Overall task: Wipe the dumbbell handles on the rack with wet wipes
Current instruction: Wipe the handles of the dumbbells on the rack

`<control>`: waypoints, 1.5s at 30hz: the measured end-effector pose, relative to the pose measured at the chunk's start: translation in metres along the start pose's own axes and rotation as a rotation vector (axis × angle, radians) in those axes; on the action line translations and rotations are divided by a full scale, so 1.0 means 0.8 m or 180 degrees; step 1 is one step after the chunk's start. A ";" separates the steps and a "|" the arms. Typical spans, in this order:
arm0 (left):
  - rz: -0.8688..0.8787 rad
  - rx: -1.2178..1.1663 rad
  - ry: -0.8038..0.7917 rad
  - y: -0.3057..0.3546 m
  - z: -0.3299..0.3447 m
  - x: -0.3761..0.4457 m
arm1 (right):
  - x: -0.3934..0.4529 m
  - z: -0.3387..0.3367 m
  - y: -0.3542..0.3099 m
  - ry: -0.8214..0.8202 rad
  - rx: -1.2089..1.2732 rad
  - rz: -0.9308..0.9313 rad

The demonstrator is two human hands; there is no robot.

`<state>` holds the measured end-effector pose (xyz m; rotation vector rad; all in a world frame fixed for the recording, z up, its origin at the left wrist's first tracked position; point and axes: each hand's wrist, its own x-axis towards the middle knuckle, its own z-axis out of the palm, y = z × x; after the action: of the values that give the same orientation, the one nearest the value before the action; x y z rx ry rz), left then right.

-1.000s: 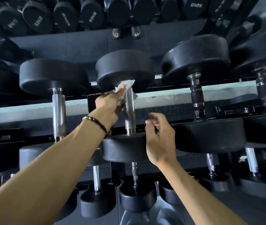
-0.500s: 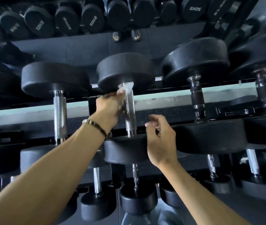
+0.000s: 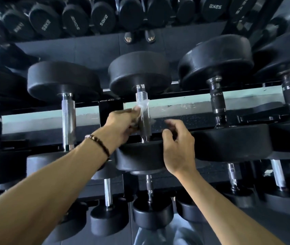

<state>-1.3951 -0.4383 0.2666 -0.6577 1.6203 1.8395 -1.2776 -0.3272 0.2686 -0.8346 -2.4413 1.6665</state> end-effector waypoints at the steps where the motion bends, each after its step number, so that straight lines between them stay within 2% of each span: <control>1: 0.0045 -0.0056 -0.0020 -0.001 -0.005 0.002 | 0.000 0.000 0.000 0.0014 -0.0006 0.0004; 5: 0.0138 -0.0677 -0.0121 0.036 0.012 0.024 | 0.001 0.001 -0.001 0.0003 0.0031 0.0024; 6: 0.0093 -0.0561 -0.0297 0.032 0.011 0.021 | 0.001 0.001 -0.001 0.0003 0.0045 0.0016; 9: -0.0125 0.0467 -0.0513 0.008 -0.005 0.000 | 0.002 -0.001 0.001 0.0044 0.0049 -0.0043; 11: -0.0137 0.0653 -0.0410 0.009 -0.007 0.002 | 0.002 -0.001 0.002 0.0043 0.0040 -0.0012; 15: 0.0250 0.0329 -0.0287 0.034 0.008 0.016 | 0.002 0.000 0.003 -0.0007 0.0052 0.0079; 18: 0.0100 0.1134 -0.0038 0.011 -0.003 0.007 | 0.002 -0.001 0.001 0.0025 0.0063 0.0008; 20: -0.0059 0.1565 -0.0071 0.000 -0.010 -0.001 | 0.002 -0.001 0.001 0.0042 0.0038 -0.0004; 25: 0.0262 0.0921 0.0153 0.037 0.007 0.020 | 0.003 0.001 0.006 -0.0054 0.0109 0.0017; 26: 0.0303 0.1162 0.0164 0.035 0.006 0.017 | 0.003 0.002 0.007 -0.0052 0.0107 0.0024; 29: 0.0080 0.2532 0.0072 0.009 -0.008 -0.005 | 0.003 0.000 0.004 -0.0006 0.0059 -0.0014; 31: 0.0015 0.2740 -0.0159 0.001 -0.012 -0.008 | 0.002 -0.001 0.002 0.0008 -0.0001 -0.0016; 34: 0.0325 0.2887 -0.0105 0.012 -0.021 -0.013 | 0.001 -0.001 0.000 0.0016 0.0020 0.0019; 37: 0.0777 0.2811 -0.0005 0.030 -0.035 -0.040 | 0.001 -0.003 -0.002 -0.0060 -0.0054 0.0040; 39: 0.0927 0.2474 -0.0196 0.040 -0.037 -0.071 | 0.000 -0.005 -0.005 -0.0244 -0.0192 -0.0042; 42: 0.0886 0.1901 -0.0588 0.046 -0.031 -0.112 | -0.011 -0.010 -0.022 -0.0677 -0.0208 -0.0396; 45: 0.0790 0.1442 -0.0827 0.039 -0.027 -0.136 | -0.028 -0.023 -0.042 -0.0941 0.0213 -0.0739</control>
<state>-1.3414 -0.4744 0.3622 -0.0199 1.9087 1.5541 -1.2653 -0.3310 0.3108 -0.2977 -2.5255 1.8810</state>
